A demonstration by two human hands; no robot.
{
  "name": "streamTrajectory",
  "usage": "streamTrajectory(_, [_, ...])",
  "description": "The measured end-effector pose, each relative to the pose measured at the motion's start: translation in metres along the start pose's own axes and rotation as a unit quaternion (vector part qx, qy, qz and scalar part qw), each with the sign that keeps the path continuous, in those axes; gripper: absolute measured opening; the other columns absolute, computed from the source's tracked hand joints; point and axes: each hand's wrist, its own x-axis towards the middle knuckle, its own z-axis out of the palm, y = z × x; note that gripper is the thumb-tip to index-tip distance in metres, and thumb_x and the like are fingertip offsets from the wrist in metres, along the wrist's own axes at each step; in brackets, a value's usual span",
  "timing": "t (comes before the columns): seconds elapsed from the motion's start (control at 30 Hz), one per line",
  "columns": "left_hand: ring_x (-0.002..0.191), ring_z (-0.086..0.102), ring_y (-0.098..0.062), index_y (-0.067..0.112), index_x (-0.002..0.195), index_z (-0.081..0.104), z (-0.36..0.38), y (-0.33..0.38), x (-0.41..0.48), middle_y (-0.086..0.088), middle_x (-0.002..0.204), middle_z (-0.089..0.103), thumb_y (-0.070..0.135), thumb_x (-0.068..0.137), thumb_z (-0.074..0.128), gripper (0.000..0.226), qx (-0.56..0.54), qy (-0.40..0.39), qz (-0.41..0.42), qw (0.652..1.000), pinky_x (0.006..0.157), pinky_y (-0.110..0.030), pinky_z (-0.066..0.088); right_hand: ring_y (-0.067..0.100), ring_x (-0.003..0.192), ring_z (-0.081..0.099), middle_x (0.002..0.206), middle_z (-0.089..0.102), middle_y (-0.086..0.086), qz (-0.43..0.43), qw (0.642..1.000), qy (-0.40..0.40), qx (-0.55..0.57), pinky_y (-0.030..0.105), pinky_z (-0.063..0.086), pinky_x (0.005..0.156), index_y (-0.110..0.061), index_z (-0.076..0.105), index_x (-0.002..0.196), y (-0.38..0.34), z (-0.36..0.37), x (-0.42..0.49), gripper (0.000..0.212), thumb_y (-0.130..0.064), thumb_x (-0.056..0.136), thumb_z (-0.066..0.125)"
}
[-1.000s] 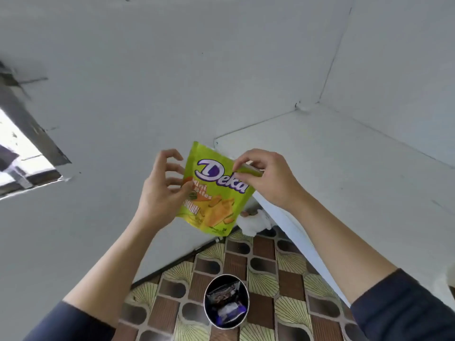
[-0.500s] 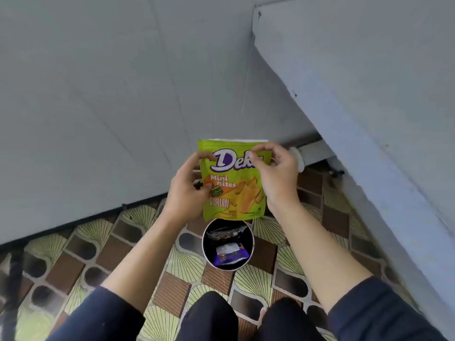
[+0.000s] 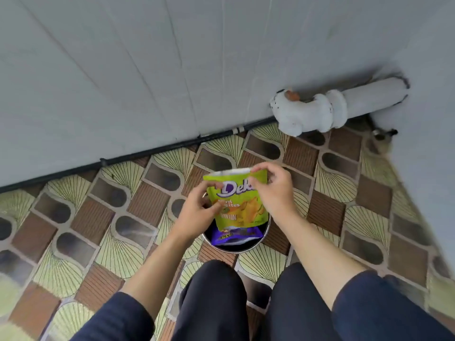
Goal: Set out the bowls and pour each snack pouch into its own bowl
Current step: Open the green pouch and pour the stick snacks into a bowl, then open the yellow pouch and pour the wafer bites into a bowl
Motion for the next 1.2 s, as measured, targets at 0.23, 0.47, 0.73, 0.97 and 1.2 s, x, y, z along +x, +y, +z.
streamTrajectory(0.23, [0.114,0.063,-0.010,0.027,0.116,0.062,-0.023,0.086,-0.036,0.007,0.122,0.062,0.009,0.097,0.065,0.027,0.042,0.015,0.021,0.999,0.097,-0.034,0.055,0.006,0.105,0.066,0.106,0.071,-0.009,-0.013,1.000,-0.004,0.024,0.029,0.054,0.095,-0.027,0.070,0.100,-0.087,-0.040,-0.028,0.021,-0.014,0.086,0.078])
streamTrajectory(0.47, [0.106,0.067,-0.009,0.025,0.113,0.064,-0.070,0.293,-0.116,0.000,0.115,0.065,0.015,0.099,0.064,0.017,0.069,0.025,0.142,0.987,0.083,-0.017,0.052,0.003,0.100,0.067,0.100,0.072,-0.010,-0.094,0.995,0.003,0.037,0.034,0.057,0.092,-0.027,0.071,0.104,-0.277,-0.111,-0.087,0.019,-0.020,0.087,0.078])
streamTrajectory(0.73, [0.096,0.068,-0.016,0.033,0.103,0.066,-0.077,0.515,-0.213,0.010,0.097,0.066,0.022,0.099,0.064,0.012,0.079,-0.035,0.286,0.954,0.084,-0.032,0.052,0.010,0.095,0.069,0.094,0.073,-0.009,-0.176,0.976,0.116,0.047,0.050,0.058,0.091,-0.025,0.072,0.102,-0.461,-0.229,-0.176,0.015,-0.019,0.089,0.076])
streamTrajectory(0.97, [0.088,0.072,-0.019,0.035,0.095,0.068,0.014,0.604,-0.270,0.010,0.086,0.069,0.024,0.099,0.065,0.012,0.085,-0.184,0.396,0.896,0.085,-0.040,0.055,0.009,0.090,0.068,0.087,0.072,-0.008,-0.199,0.937,0.282,0.052,0.035,0.058,0.086,-0.022,0.072,0.097,-0.497,-0.342,-0.260,0.007,-0.021,0.091,0.075])
streamTrajectory(1.2, [0.082,0.073,-0.020,0.027,0.092,0.069,0.142,0.622,-0.335,0.000,0.082,0.070,0.027,0.100,0.063,0.010,0.083,-0.335,0.424,0.837,0.091,-0.053,0.054,0.018,0.082,0.065,0.084,0.070,0.002,-0.175,0.881,0.436,0.048,0.035,0.052,0.074,-0.014,0.069,0.085,-0.467,-0.439,-0.359,0.009,-0.018,0.092,0.073])
